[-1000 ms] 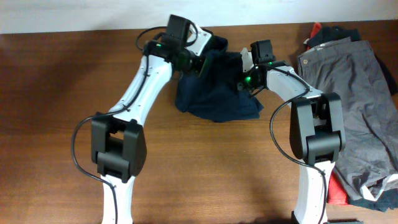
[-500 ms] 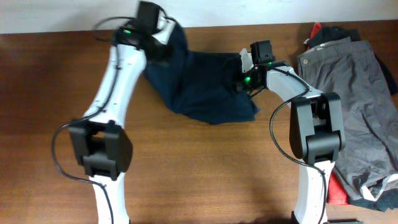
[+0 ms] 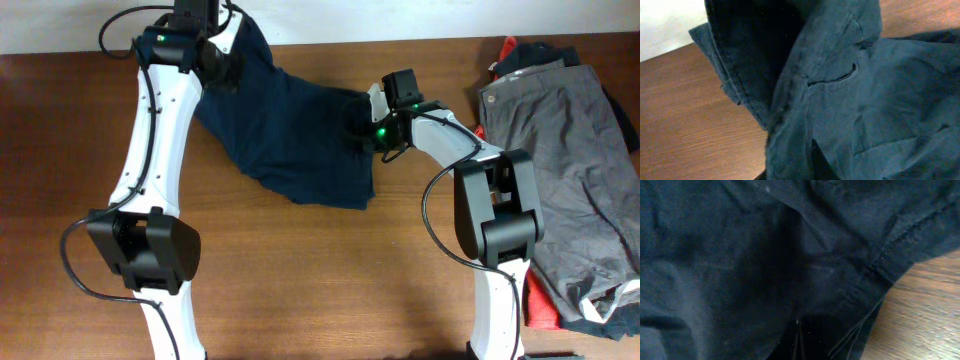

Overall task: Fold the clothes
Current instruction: 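Lift the left side with the left gripper and fold it rightward over the right gripper, then press the fold down and release the left gripper, withdrawing it up-left, then release the right gripper and retract it to the grey trousers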

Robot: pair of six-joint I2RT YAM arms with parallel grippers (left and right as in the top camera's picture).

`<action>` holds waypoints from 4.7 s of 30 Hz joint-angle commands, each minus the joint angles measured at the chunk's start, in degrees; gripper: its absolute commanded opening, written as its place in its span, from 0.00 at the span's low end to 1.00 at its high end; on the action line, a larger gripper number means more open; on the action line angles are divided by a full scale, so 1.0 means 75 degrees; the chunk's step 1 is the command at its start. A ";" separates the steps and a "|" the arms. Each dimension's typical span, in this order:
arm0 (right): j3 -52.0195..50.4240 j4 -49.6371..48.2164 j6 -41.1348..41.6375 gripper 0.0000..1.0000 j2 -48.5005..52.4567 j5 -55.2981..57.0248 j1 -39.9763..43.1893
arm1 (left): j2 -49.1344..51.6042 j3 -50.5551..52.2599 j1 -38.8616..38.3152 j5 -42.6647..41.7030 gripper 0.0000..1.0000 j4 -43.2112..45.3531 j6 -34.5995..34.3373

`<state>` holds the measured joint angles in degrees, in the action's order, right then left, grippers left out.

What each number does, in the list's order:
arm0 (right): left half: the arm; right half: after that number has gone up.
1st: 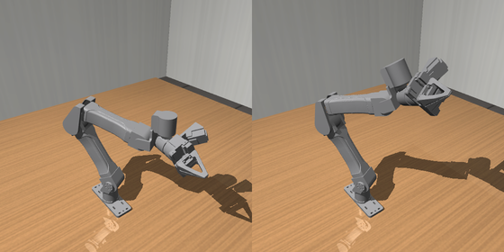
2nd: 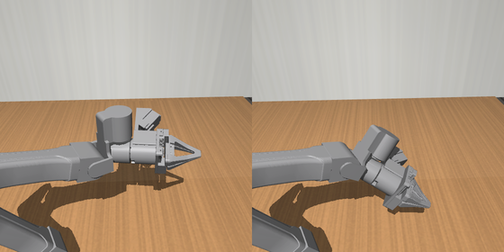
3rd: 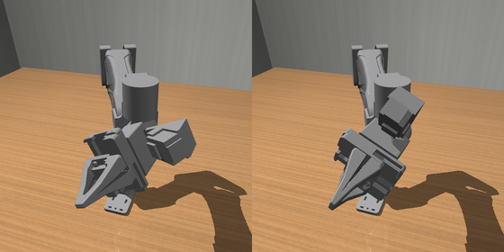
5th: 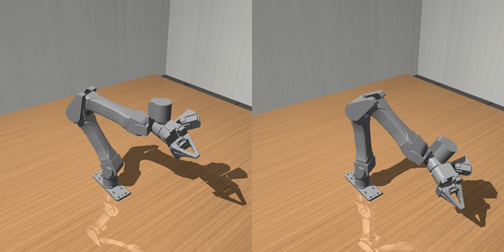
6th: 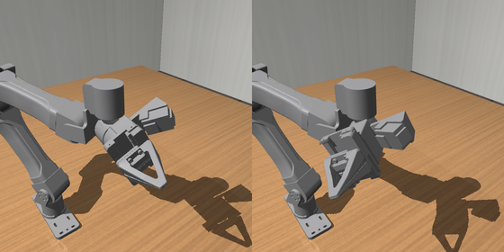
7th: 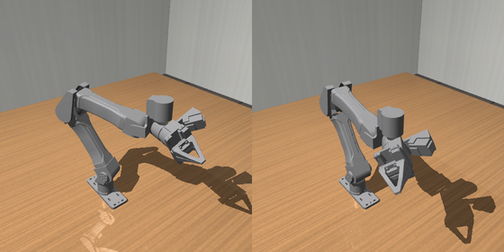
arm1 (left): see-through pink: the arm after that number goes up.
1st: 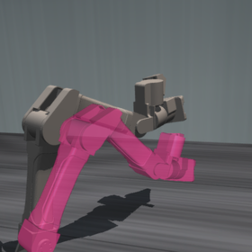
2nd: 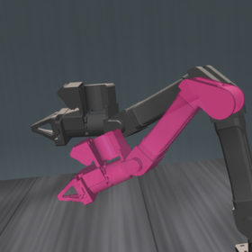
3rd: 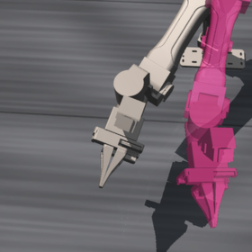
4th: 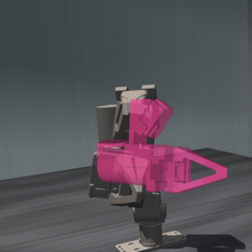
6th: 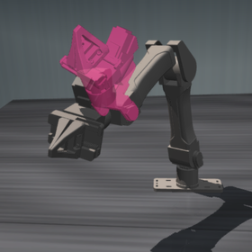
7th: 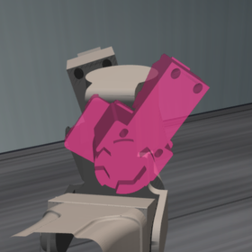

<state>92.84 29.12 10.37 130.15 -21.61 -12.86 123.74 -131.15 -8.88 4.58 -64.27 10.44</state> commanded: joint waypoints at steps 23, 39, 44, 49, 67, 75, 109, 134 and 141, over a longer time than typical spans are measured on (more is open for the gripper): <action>-0.0341 0.0265 0.0149 0.04 0.0697 0.0157 -0.0175 | 0.0927 -0.0067 -0.1647 -0.0819 0.01 -0.0076 -0.0242; -0.0341 0.0256 0.0149 0.04 0.0697 -0.0096 -0.0061 | 0.1515 -0.0061 -0.2390 -0.1306 0.01 -0.0050 -0.0242; -0.0329 0.0259 0.0149 0.04 0.0697 -0.0204 -0.0006 | 0.1515 -0.0061 -0.2565 -0.1300 0.59 0.0079 -0.0242; 0.0058 0.0600 0.0143 0.04 0.0568 -0.0627 0.0254 | 0.1515 -0.0061 -0.2544 -0.1300 0.99 0.0111 -0.0245; 0.1888 0.3002 -0.0560 0.55 -0.0405 -0.1265 0.0699 | 0.1498 -0.1719 -0.1393 -0.1247 0.99 -0.0504 -0.0446; 0.1886 0.2629 -0.0455 0.66 -0.0405 -0.1227 -0.0052 | 0.1501 -0.1798 0.0015 -0.1399 0.99 -0.0644 -0.0615; 0.1338 0.2439 0.0353 0.04 -0.0157 0.0819 -0.0379 | 0.1507 -0.1769 0.0533 -0.1839 0.99 -0.0784 -0.0609; 0.1754 0.3710 0.0050 0.83 -0.1399 0.0889 0.0399 | 0.1510 -0.1530 -0.0023 -0.2186 0.99 -0.1303 -0.0079; 0.1754 0.3934 0.0058 0.84 -0.1492 0.0886 0.1469 | 0.1510 -0.1317 -0.0918 -0.2503 0.99 -0.1160 0.0452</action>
<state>105.01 58.06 11.35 120.38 -15.03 -5.45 134.61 -141.84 -12.80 -11.90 -73.67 11.18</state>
